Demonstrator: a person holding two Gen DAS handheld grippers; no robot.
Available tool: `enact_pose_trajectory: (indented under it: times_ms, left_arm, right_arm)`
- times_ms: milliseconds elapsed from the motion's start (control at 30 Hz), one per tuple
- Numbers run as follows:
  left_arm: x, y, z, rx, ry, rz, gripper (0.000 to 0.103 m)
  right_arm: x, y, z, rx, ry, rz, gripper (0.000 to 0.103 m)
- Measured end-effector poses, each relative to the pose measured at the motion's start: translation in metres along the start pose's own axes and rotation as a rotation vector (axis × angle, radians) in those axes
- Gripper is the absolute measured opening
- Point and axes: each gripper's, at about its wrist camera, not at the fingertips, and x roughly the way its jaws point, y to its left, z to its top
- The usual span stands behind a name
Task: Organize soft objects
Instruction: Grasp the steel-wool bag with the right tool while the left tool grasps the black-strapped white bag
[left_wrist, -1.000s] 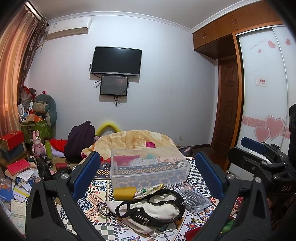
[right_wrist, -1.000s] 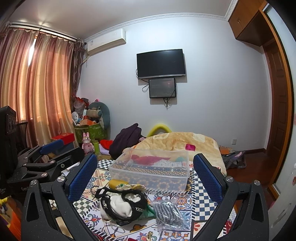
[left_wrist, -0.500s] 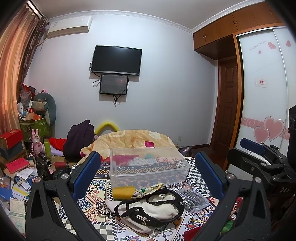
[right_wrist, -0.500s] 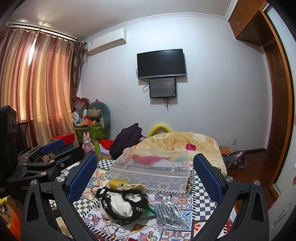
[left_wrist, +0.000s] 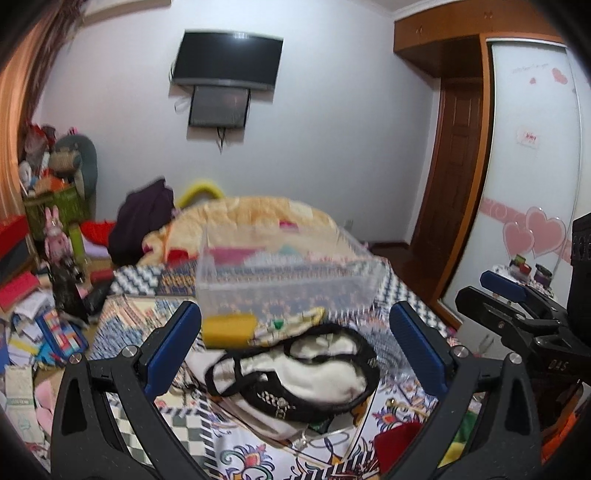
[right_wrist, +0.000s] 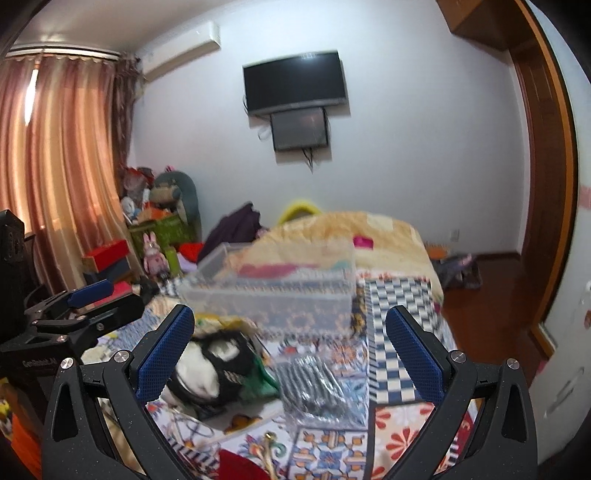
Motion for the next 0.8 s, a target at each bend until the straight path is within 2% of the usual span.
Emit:
enact_pose_trajectory:
  times_ms: [167, 333, 467, 567, 633, 667, 800]
  left_arm:
    - [0.028, 0.007, -0.014, -0.028, 0.092, -0.010, 0.103]
    - [0.049, 0.024, -0.026, -0.049, 0.147, 0.054, 0.103]
    - [0.056, 0.042, -0.034, -0.087, 0.178, 0.061, 0.103]
    - [0.060, 0.047, -0.038, -0.099, 0.204, 0.050, 0.097]
    - [0.064, 0.049, -0.043, -0.102, 0.230, 0.032, 0.086]
    - [0.066, 0.050, -0.044, -0.112, 0.240, 0.027, 0.084]
    - [0.072, 0.055, -0.049, -0.155, 0.257, 0.005, 0.073]
  right_arm:
    - [0.020, -0.014, -0.020, 0.029, 0.098, -0.010, 0.103]
    - [0.037, -0.025, -0.034, 0.050, 0.182, -0.012, 0.103]
    - [0.046, -0.031, -0.044, 0.067, 0.233, -0.006, 0.100]
    - [0.052, -0.033, -0.049, 0.075, 0.267, 0.009, 0.092]
    - [0.055, -0.033, -0.051, 0.076, 0.282, 0.013, 0.083]
    - [0.056, -0.034, -0.052, 0.076, 0.288, 0.015, 0.081]
    - [0.062, -0.035, -0.056, 0.083, 0.313, 0.025, 0.059]
